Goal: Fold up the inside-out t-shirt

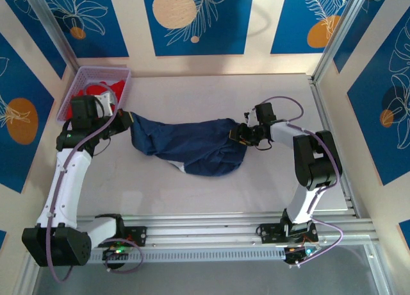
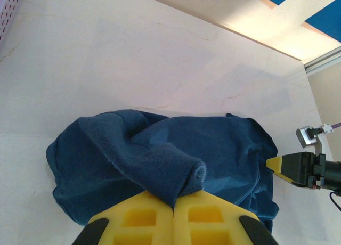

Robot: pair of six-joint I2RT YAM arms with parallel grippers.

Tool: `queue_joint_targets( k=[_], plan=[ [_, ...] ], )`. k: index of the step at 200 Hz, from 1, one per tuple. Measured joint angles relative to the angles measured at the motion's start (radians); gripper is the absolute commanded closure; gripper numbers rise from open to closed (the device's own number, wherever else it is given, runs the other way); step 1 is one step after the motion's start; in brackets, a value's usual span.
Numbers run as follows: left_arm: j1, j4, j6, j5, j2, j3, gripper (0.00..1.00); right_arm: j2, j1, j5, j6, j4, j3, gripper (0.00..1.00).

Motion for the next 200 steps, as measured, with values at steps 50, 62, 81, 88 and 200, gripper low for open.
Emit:
queue_joint_targets(
  k=[50, 62, 81, 88, 200],
  plan=[
    [0.000, 0.000, 0.000, 0.000, 0.000, 0.000, 1.00, 0.008, 0.001, 0.028, -0.005, -0.011, 0.053, 0.57],
    [0.000, 0.000, 0.000, 0.000, 0.000, 0.000, 1.00, 0.013, 0.001, 0.032, -0.010, -0.013, 0.061, 0.57],
    [0.000, 0.000, 0.000, 0.000, 0.000, 0.000, 1.00, 0.021, 0.001, 0.035, -0.015, -0.019, 0.069, 0.59],
    [0.000, 0.000, 0.000, 0.000, 0.000, 0.000, 1.00, 0.023, 0.001, 0.035, -0.016, -0.021, 0.072, 0.59],
    [0.000, 0.000, 0.000, -0.001, 0.000, 0.000, 1.00, 0.036, -0.003, 0.118, -0.042, -0.040, 0.098, 1.00]
  ],
)
